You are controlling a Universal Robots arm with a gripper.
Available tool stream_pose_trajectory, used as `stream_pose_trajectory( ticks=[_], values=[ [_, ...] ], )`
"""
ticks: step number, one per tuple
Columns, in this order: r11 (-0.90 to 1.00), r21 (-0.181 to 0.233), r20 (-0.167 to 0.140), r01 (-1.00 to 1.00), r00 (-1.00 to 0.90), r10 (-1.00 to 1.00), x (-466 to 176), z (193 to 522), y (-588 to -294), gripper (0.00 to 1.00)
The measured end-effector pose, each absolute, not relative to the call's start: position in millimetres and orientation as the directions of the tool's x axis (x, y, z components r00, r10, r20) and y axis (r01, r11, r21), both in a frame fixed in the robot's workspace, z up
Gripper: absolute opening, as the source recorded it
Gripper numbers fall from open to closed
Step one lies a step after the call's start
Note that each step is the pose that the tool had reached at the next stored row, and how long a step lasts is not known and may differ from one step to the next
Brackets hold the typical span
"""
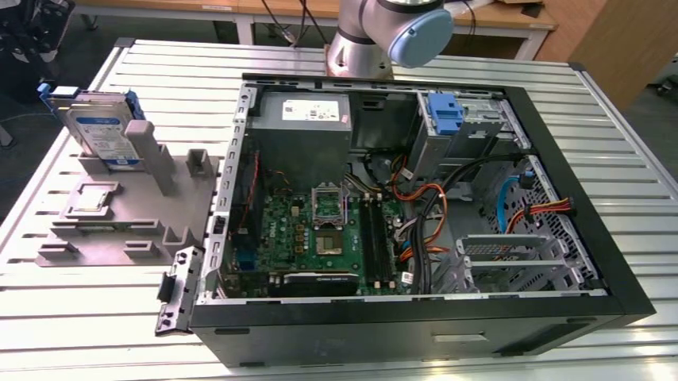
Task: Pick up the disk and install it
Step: 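Pick up the disk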
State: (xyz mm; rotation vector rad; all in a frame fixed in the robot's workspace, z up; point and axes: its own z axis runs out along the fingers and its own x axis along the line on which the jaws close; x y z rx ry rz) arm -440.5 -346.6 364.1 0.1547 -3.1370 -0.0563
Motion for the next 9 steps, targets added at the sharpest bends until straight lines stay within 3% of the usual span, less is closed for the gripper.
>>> stream_pose_trajectory(
  ticks=[9],
  values=[
    [0.975, 0.026, 0.0, -0.22, -0.976, -0.22, -440.5, 363.3, -346.6, 0.1]
  ],
)
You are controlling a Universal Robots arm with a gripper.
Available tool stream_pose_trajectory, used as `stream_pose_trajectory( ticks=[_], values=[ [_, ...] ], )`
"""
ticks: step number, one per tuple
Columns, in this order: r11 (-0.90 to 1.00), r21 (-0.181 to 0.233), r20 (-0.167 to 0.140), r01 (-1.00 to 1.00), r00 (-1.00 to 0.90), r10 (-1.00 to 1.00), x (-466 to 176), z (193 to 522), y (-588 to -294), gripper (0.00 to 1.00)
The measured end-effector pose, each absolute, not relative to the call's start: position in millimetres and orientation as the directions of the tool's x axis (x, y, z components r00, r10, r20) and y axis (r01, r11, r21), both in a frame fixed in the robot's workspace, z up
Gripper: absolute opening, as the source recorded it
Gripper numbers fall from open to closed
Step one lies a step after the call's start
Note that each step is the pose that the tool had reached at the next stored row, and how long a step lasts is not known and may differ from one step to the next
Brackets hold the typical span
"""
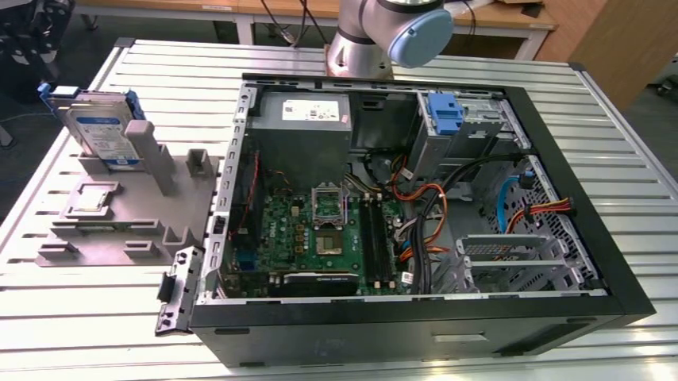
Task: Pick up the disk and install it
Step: 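Pick up the disk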
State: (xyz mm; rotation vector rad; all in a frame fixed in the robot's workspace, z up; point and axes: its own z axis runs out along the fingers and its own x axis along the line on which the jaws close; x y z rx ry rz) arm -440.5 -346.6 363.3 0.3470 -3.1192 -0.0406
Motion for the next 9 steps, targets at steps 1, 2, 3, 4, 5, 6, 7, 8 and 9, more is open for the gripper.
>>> stream_pose_trajectory(
  ticks=[1, 2, 3, 4, 5, 6, 7, 8, 9],
  values=[
    [0.972, 0.026, 0.0, -0.236, -0.972, -0.236, -440.5, 363.1, -346.6, 0.1],
    [0.968, 0.025, 0.0, -0.25, -0.968, -0.25, -440.5, 363.1, -346.6, 0.1],
    [0.964, 0.025, 0.0, -0.265, -0.964, -0.265, -440.5, 362.9, -346.6, 0.1],
    [0.96, 0.025, 0.0, -0.279, -0.96, -0.279, -440.5, 362.8, -346.5, 0.1],
    [0.956, 0.025, 0.0, -0.293, -0.956, -0.293, -440.4, 362.6, -346.6, 0.1],
    [0.951, 0.025, 0.0, -0.307, -0.952, -0.308, -440.4, 362.5, -346.5, 0.1],
    [0.947, 0.025, 0.001, -0.321, -0.947, -0.322, -440.4, 362.4, -346.5, 0.1],
    [0.942, 0.024, 0.001, -0.335, -0.942, -0.335, -440.4, 362.2, -346.5, 0.1],
    [0.937, 0.024, 0.001, -0.35, -0.937, -0.35, -440.5, 362.0, -346.6, 0.1]
  ],
)
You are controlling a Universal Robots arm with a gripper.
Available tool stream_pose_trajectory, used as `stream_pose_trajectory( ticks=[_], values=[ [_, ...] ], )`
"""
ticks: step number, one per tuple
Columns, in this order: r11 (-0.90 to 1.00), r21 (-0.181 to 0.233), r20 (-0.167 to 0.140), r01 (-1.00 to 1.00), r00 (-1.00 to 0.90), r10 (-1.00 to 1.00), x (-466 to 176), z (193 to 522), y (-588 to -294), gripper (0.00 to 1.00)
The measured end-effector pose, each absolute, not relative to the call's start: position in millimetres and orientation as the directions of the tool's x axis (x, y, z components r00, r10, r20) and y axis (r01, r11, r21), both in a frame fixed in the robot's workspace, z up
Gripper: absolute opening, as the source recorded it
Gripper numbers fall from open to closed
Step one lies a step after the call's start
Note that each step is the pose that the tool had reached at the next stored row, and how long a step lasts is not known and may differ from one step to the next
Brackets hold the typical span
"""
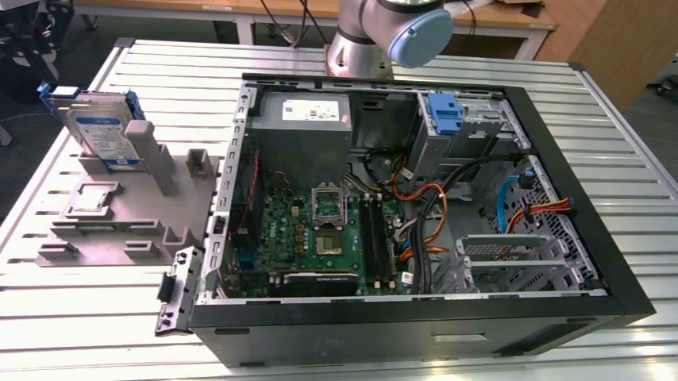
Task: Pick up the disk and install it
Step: 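Pick up the disk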
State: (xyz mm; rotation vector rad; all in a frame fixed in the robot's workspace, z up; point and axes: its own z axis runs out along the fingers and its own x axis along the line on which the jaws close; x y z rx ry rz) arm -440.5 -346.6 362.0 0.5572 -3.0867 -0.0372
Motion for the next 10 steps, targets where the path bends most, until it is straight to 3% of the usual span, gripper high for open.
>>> stream_pose_trajectory(
  ticks=[10],
  values=[
    [0.876, 0.024, 0.001, -0.483, -0.876, -0.483, -440.4, 360.8, -346.6, 0.1]
  ],
)
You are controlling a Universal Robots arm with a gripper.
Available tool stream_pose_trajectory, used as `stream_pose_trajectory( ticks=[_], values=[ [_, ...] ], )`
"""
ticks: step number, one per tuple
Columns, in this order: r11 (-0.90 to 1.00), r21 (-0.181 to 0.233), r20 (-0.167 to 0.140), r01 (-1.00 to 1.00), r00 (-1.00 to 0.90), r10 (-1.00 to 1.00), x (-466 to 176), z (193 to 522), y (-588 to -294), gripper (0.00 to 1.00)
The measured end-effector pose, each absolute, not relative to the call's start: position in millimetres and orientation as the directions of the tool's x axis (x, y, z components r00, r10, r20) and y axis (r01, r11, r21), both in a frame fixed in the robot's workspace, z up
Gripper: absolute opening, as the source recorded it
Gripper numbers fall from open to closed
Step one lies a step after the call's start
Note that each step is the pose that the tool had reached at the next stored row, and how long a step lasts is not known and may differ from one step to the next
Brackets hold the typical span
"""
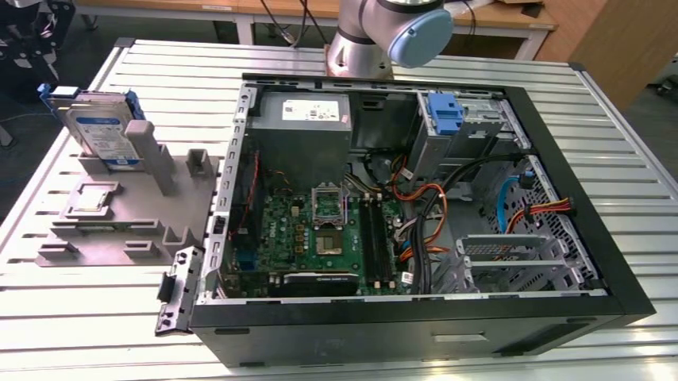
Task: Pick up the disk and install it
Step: 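Pick up the disk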
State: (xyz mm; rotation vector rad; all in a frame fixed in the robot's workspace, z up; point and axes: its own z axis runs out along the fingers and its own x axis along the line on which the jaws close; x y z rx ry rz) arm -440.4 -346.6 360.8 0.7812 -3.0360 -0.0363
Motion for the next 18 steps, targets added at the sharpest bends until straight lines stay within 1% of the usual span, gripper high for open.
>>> stream_pose_trajectory(
  ticks=[18],
  values=[
    [0.7, 0.024, 0.001, -0.714, -0.7, -0.714, -440.5, 359.8, -346.5, 0.1]
  ],
)
